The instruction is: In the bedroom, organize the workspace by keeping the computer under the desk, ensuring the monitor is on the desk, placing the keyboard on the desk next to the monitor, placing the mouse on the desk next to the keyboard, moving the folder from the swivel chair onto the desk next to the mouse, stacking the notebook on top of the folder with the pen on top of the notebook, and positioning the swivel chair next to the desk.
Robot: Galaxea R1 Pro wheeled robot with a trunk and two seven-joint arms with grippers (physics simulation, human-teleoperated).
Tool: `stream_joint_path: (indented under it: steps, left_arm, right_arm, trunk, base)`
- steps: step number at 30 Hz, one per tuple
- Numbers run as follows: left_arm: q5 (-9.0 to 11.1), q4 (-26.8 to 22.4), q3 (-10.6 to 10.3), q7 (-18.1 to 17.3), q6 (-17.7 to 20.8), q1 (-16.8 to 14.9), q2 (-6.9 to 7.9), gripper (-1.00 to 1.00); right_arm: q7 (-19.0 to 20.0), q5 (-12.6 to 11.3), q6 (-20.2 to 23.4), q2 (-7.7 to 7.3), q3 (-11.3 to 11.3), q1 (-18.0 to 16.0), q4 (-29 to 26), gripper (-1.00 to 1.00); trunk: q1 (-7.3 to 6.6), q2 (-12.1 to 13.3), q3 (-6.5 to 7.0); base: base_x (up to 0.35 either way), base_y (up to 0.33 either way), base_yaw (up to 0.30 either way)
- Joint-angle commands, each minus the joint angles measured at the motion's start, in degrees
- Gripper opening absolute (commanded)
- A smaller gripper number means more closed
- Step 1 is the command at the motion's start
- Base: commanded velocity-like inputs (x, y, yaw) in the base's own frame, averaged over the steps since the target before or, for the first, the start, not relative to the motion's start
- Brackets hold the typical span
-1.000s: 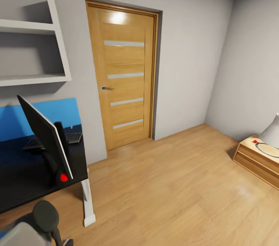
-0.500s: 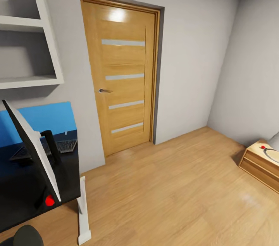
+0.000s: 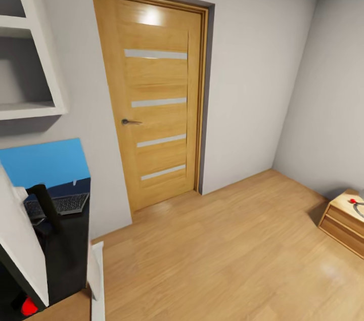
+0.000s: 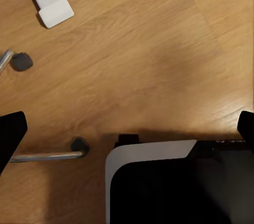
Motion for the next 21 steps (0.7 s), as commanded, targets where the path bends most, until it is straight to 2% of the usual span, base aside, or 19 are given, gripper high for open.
stream_joint_path:
  steps: [1, 21]
  left_arm:
    - [0.0, -0.1, 0.0, -0.1, -0.1, 0.0, 0.01, 1.0]
    - [0.0, 0.1, 0.0, 0.3, 0.0, 0.0, 0.01, 1.0]
  right_arm:
    - [0.0, -0.2, -0.1, 0.03, 0.0, 0.0, 0.0, 1.0]
    - [-0.1, -0.1, -0.2, 0.47, 0.0, 0.0, 0.0, 1.0]
  trunk:
    - [0.04, 0.0, -0.07]
    - [0.04, 0.0, -0.07]
  base:
    - [0.327, -0.092, 0.0]
    - [0.325, -0.121, 0.014]
